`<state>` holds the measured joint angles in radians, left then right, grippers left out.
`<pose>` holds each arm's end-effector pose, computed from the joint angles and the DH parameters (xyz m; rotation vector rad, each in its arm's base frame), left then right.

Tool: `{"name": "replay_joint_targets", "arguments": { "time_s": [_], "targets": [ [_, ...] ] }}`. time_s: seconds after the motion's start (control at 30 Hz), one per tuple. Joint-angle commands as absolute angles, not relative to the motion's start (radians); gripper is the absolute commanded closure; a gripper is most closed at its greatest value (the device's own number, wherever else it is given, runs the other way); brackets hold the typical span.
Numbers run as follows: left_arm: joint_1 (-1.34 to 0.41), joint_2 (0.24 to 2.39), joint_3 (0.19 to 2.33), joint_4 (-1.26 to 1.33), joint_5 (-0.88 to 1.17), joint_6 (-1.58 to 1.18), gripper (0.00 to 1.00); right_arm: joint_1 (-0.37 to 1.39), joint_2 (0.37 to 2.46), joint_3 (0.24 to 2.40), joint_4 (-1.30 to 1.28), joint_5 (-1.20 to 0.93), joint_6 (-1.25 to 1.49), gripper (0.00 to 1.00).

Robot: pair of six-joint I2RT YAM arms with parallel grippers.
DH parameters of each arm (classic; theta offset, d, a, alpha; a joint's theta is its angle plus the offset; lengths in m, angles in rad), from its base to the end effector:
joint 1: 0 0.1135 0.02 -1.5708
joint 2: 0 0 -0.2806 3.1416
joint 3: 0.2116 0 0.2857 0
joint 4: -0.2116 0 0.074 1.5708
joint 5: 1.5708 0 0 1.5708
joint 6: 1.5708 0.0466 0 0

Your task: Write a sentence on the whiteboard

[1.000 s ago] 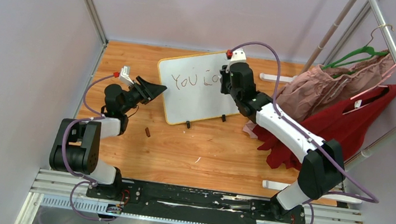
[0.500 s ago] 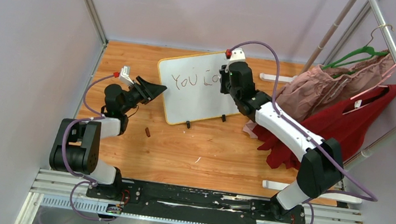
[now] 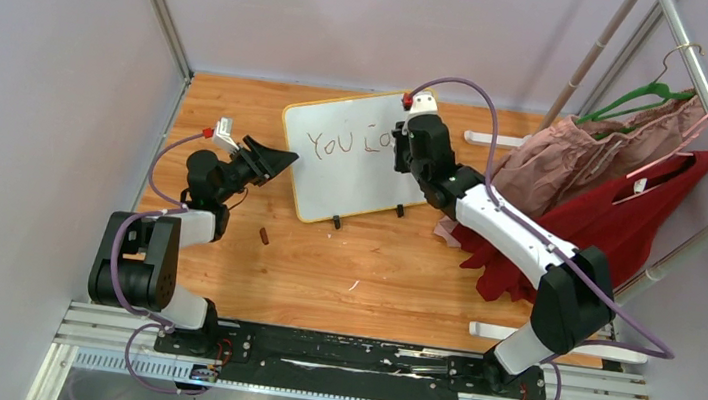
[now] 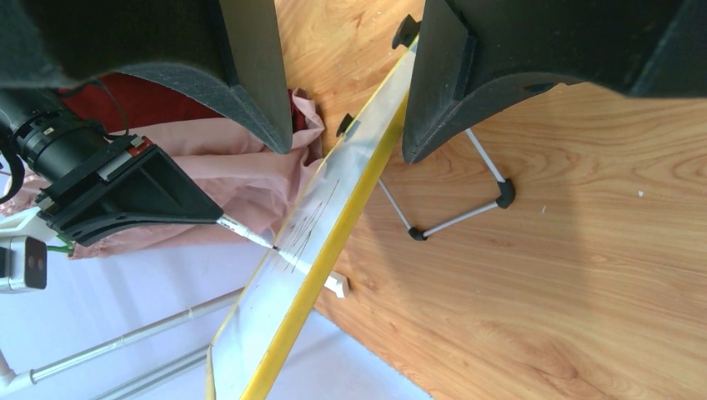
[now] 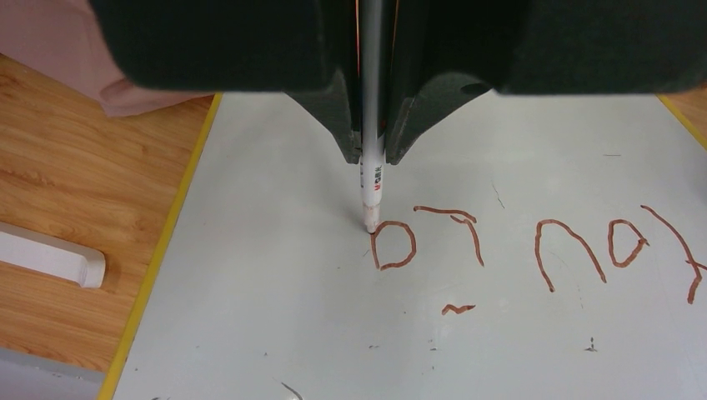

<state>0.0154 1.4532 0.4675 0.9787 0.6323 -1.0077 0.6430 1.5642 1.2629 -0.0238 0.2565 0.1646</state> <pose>0.3033 -0.0229 0.1917 -0.3388 1.6934 -1.2490 0.3396 0.2397 0.3305 -0.2775 1.8762 0.3090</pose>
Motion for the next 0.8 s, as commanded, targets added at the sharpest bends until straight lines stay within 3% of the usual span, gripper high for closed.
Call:
{"name": "replay_joint_targets", "arguments": {
  "time_s": [0.0, 0.77],
  "targets": [
    [0.011, 1.443, 0.476, 1.023, 0.649, -1.014, 0.44, 0.626, 1.547, 1.232, -0.044, 0.28, 0.171, 1.0],
    [0.01, 1.445, 0.477, 1.026, 0.65, -1.017, 0.43, 0.605, 1.507, 1.3, -0.009, 0.252, 0.181, 1.0]
  ]
}}
